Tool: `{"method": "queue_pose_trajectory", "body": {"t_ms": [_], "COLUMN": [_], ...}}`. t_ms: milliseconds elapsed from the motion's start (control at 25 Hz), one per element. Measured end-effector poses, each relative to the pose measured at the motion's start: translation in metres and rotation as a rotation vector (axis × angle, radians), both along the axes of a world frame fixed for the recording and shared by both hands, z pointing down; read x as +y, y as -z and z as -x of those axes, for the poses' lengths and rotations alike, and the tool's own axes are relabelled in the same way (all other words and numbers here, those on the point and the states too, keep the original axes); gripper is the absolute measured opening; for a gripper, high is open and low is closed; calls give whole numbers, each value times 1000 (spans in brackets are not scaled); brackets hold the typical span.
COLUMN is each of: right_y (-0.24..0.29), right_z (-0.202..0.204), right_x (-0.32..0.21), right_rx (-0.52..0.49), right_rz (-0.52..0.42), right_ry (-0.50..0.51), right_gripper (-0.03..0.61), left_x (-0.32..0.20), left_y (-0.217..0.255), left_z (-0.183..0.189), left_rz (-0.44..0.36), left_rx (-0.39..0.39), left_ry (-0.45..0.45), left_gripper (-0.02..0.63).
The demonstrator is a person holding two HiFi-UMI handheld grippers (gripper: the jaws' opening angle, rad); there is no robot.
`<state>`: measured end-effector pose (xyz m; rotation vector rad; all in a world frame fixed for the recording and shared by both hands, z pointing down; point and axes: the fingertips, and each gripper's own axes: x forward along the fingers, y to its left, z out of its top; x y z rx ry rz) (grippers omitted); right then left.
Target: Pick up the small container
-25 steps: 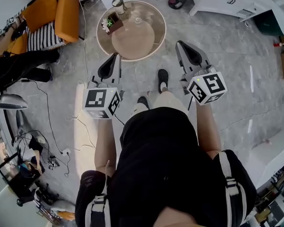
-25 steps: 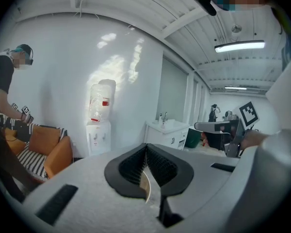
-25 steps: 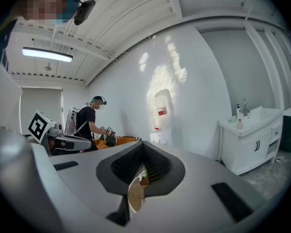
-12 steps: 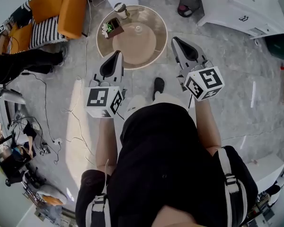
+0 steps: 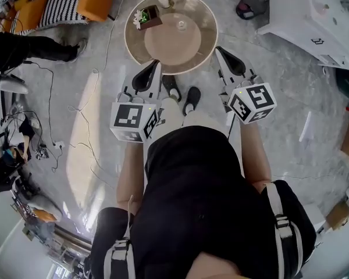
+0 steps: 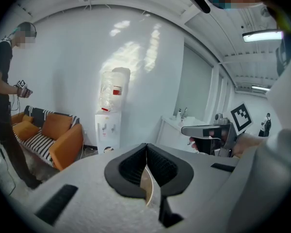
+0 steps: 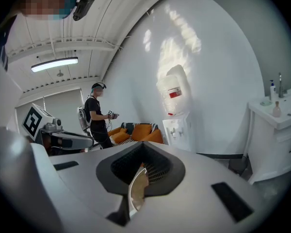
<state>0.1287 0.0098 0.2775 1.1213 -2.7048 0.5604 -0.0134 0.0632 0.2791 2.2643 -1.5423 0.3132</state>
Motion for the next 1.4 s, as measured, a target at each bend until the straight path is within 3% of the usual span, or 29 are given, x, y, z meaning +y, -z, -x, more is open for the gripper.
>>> {"method": "queue_pose_trajectory", "body": {"t_ms": [160,400,680,920,1400], "right_y": [-10,-3,-3,-42,-152], "right_z": [22,50,84,98,92], "right_x": [-16,-56,-104,-123,-150], "right_rx": [16,69,124,170,206], "right_rz": [12,-10,-23,9,79], "right_ry": [29,55,38,21,48], "right_gripper": [3,3,3,3,3], "left_x": [-15,-64,-127,-161,-192], "left_y": [-14,-8,-16,-45,-130], "left_z": [19,46,70,68,35], "left_rz": [23,-6,-18,28,167], "left_rx": [9,36,69,78,51], "left_ry": [25,31,-18,-97,-163], "left_gripper": [20,20,19,19,20]}}
